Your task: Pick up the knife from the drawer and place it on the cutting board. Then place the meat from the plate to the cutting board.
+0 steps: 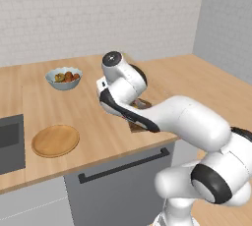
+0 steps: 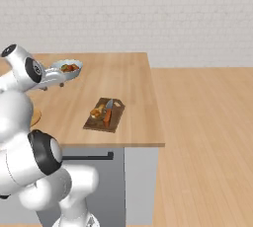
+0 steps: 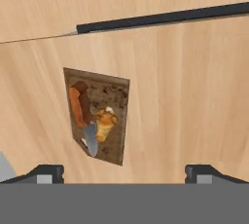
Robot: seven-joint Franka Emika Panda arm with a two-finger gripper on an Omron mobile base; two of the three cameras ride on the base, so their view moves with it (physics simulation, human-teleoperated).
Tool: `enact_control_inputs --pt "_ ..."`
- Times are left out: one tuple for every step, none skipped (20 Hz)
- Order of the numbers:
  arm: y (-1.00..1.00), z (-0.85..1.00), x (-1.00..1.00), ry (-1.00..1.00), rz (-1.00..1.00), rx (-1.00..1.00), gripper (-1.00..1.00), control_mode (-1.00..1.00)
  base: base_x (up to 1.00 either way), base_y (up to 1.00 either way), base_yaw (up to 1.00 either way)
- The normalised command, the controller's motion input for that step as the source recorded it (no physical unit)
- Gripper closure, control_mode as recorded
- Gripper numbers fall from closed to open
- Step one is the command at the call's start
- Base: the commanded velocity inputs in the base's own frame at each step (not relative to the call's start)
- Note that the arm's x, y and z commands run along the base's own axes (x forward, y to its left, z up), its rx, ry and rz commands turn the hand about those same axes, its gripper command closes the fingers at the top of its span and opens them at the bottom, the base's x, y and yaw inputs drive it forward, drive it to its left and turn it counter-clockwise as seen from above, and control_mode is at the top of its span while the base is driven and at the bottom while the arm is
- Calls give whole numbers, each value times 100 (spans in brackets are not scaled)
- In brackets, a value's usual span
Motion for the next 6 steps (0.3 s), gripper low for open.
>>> enact_control_inputs --pt "61 36 -75 -11 1 0 -100 -100 0 0 0" --pt "23 31 -94 -15 4 0 -100 -100 0 0 0" --pt "22 27 -99 -17 4 0 -100 -100 0 0 0" --pt "19 20 -95 -17 3 0 -100 -100 0 0 0" --pt "2 11 -100 -20 0 0 -100 -100 0 0 0" --pt "0 0 -100 -21 0 0 -100 -100 0 0 0"
